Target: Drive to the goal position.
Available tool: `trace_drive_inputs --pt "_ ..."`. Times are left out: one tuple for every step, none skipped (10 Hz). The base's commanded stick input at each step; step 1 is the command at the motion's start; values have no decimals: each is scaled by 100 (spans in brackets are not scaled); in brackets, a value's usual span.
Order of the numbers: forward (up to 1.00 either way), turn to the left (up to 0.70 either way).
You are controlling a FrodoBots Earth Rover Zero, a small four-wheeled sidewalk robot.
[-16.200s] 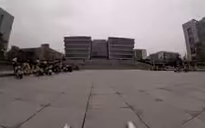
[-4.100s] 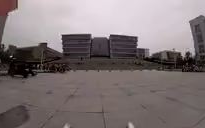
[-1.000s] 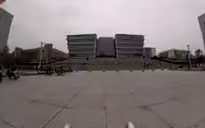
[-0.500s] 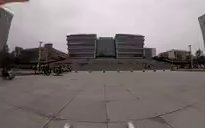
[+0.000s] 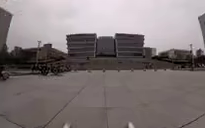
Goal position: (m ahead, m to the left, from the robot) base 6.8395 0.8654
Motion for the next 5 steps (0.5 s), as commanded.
trace_drive_inputs --pt "70 0" --pt "70 0" --pt "70 0" --pt "70 0" --pt "70 0"
